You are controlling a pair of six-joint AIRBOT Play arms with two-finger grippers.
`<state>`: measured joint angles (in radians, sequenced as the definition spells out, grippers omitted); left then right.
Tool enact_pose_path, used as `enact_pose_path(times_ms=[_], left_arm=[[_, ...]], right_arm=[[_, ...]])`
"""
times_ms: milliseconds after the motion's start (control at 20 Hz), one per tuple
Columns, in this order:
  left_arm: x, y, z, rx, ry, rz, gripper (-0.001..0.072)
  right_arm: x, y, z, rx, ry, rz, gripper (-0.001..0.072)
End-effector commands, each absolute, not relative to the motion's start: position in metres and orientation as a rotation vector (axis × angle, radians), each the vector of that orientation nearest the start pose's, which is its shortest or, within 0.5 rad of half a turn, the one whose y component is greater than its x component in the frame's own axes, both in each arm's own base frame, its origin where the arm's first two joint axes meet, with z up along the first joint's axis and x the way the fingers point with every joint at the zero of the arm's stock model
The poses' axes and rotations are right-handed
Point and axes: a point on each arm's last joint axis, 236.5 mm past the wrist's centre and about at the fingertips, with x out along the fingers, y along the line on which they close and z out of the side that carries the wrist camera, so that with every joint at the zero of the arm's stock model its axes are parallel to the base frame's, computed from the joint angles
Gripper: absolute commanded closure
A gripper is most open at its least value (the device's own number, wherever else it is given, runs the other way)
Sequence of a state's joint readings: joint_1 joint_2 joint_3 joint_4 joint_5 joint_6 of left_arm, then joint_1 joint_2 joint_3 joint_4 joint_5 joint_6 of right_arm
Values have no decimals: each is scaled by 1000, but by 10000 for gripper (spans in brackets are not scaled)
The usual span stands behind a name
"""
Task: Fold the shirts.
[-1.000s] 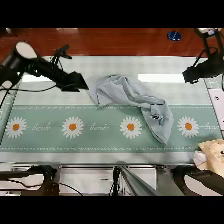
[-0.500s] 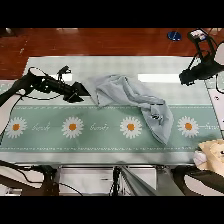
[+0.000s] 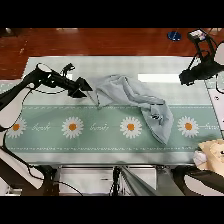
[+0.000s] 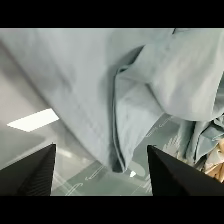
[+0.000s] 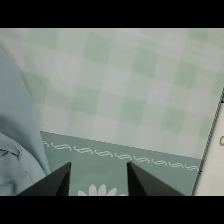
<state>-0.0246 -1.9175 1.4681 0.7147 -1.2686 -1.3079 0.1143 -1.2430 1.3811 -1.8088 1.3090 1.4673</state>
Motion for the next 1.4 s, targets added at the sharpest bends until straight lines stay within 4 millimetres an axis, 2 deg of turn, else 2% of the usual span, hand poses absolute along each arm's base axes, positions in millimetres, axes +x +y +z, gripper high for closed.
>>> enact_pose_path(times_ms=[0, 50, 100, 150, 300, 350, 450, 550, 700, 850, 900, 950, 1050, 1150, 1250, 1350], left_arm=[[441, -186, -107, -553, 1589, -590, -12], [437, -187, -112, -510, 1629, -595, -2], [432, -187, -119, -460, 1677, -594, 43], [427, -186, -124, -417, 1717, -600, 48], [427, -184, -125, -360, 1770, -603, 93], [428, -185, -127, -371, 1784, -593, 182], [426, -186, -133, -380, 1814, -593, 676], [423, -188, -138, -377, 1829, -595, 682], [425, -186, -131, -347, 1815, -640, 684], [430, -180, -110, -308, 1779, -695, 686], [435, -178, -101, -304, 1753, -695, 686], [438, -176, -92, -301, 1731, -696, 687], [442, -173, -77, -290, 1690, -709, 686], [445, -171, -68, -281, 1667, -714, 686], [445, -174, -62, -292, 1654, -727, 686], [446, -180, -59, -316, 1647, -746, 686]], right_arm=[[398, -7, 98, -325, 1156, -16, 279], [398, -7, 98, -321, 1156, -18, 279], [398, -7, 98, -317, 1157, -21, 279], [398, -7, 98, -314, 1156, -23, 279], [397, -6, 97, -304, 1159, -23, 280], [397, -5, 97, -299, 1162, -19, 279], [395, -3, 96, -292, 1168, -13, 279], [394, -4, 95, -292, 1175, -14, 279], [394, -4, 95, -295, 1175, -16, 279], [397, -14, 98, -322, 1160, -42, 279], [401, -23, 99, -304, 1148, -58, 269], [402, -36, 97, -257, 1151, -76, 225], [396, -61, 80, -56, 1187, -64, 216], [385, -77, 56, 179, 1212, 1, 212], [368, -81, 28, 367, 1222, 89, 178], [342, -70, -6, 474, 1273, 172, 131]])
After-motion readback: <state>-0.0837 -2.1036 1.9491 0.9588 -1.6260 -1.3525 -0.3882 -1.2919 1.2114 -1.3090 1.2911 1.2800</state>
